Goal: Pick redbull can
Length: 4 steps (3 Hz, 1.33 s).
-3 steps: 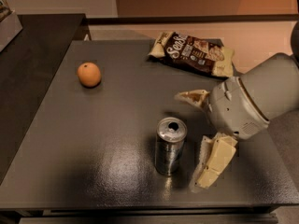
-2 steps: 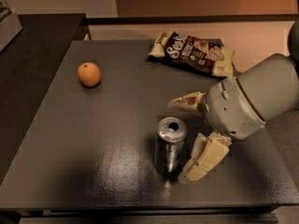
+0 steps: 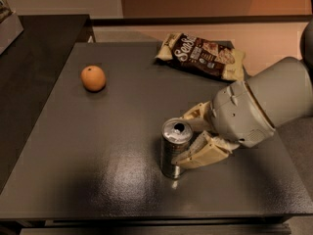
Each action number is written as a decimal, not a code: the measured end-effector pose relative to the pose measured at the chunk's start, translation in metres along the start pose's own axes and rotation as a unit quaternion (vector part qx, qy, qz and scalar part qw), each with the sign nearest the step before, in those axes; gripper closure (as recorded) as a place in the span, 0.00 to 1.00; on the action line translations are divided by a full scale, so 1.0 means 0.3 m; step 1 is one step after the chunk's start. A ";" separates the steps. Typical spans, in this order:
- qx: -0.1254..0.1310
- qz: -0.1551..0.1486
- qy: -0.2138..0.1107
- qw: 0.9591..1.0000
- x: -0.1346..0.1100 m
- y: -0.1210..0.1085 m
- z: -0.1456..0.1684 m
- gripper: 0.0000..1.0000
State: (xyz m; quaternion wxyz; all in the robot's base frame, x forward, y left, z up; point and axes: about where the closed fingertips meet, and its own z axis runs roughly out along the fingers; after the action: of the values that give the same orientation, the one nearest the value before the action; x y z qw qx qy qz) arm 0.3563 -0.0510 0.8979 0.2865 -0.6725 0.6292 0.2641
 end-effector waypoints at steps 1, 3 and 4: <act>-0.001 -0.002 -0.007 1.000 -0.011 0.005 -0.003 0.87; 0.020 0.004 0.005 1.000 -0.073 -0.037 -0.099 1.00; 0.036 0.007 0.021 0.999 -0.119 -0.076 -0.178 1.00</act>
Offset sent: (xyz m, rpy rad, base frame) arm 0.0073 -0.0054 0.0288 0.0249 -0.0046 -0.0297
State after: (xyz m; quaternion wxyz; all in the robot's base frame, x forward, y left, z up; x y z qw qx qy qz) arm 0.3762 -0.0634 0.9618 0.2953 -0.6630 0.6485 0.2295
